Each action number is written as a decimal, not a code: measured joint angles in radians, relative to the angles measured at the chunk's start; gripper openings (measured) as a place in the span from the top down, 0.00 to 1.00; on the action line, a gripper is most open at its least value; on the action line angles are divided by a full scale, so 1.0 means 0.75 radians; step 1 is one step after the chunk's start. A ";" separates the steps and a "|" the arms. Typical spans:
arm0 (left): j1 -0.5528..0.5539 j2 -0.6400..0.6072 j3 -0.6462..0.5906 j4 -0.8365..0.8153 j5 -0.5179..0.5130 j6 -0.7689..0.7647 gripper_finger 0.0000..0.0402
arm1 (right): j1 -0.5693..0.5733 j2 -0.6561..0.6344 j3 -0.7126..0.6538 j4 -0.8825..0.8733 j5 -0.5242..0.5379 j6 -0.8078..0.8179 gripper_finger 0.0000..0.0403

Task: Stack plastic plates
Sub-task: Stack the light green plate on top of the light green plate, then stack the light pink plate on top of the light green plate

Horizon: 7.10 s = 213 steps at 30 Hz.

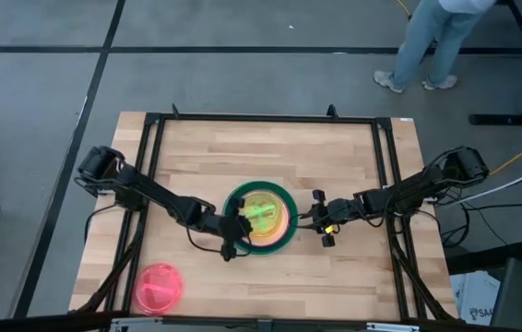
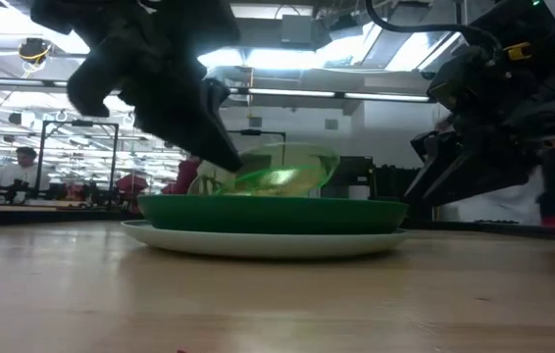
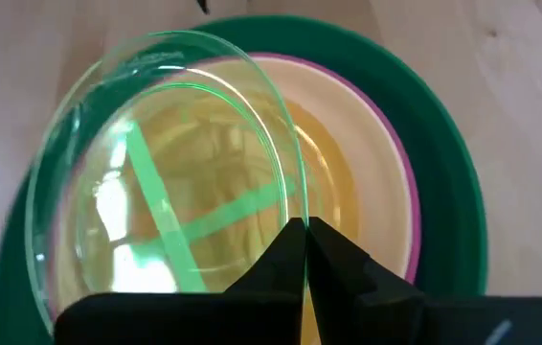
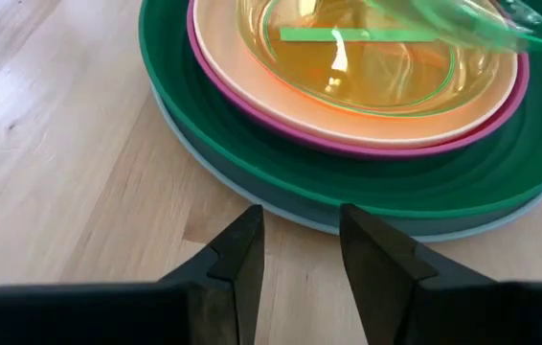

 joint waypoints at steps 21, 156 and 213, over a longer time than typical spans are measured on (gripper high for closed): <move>0.018 -0.037 0.001 -0.024 0.094 -0.174 0.69 | 0.000 0.000 0.000 0.007 0.003 0.016 0.67; -0.883 -0.426 -0.392 -0.713 0.553 -1.627 0.67 | 0.001 0.000 0.000 -0.008 0.022 0.061 0.67; -0.518 -0.694 -0.394 -0.799 0.264 -1.849 1.00 | -0.001 0.000 0.001 0.007 0.038 0.024 0.67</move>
